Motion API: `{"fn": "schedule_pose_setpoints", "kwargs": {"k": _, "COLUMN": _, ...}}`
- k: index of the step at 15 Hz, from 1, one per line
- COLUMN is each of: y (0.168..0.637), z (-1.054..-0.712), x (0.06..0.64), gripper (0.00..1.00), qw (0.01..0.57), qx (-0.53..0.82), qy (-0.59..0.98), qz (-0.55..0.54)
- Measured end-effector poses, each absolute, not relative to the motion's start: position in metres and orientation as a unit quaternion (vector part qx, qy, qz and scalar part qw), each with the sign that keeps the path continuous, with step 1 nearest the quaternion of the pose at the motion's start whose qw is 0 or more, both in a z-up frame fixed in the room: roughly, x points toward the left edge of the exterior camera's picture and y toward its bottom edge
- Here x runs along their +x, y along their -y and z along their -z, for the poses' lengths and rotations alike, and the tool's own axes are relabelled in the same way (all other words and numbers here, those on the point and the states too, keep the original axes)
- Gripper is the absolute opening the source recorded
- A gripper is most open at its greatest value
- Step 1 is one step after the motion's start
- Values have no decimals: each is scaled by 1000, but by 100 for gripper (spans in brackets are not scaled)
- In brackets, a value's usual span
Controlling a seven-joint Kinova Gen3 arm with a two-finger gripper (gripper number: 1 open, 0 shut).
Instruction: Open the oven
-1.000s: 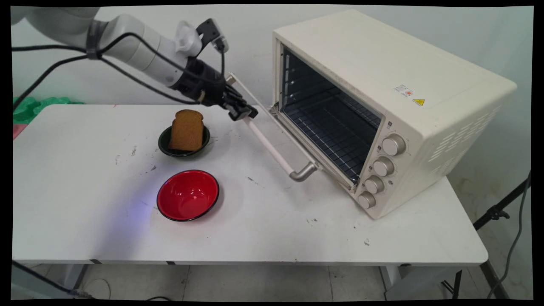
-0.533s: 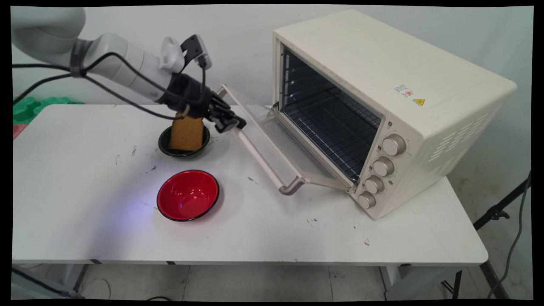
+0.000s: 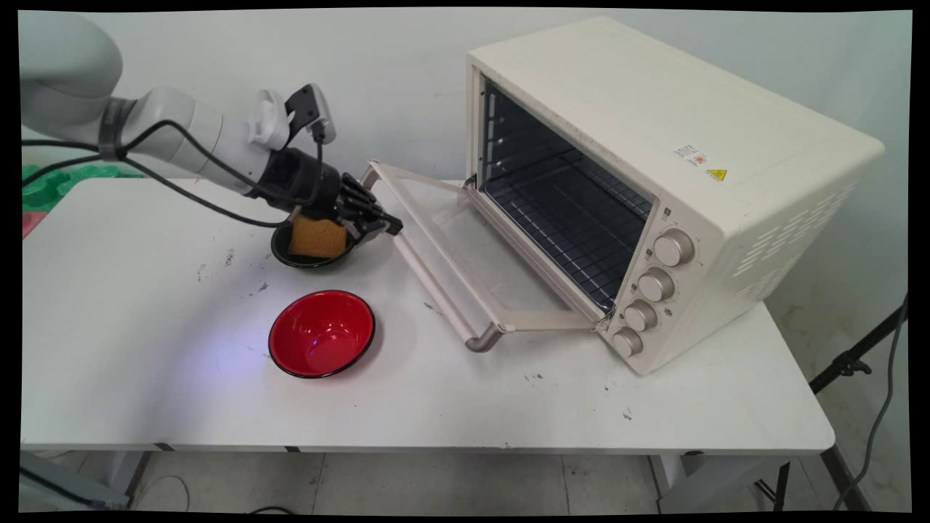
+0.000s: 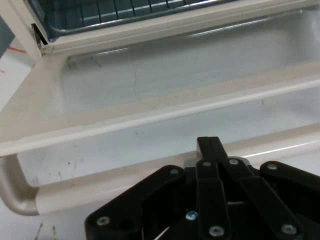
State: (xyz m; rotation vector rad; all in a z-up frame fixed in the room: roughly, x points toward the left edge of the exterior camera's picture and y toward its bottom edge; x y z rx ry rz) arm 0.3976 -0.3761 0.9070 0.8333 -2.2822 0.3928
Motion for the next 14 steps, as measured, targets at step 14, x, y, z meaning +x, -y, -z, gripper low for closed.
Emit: {"fn": "schedule_pose_setpoints", "kwargs": {"k": 14, "y": 362, "z": -863, "x": 440, "gripper": 0, "qw": 348, "qx": 303, "qy": 875, "qz": -146}}
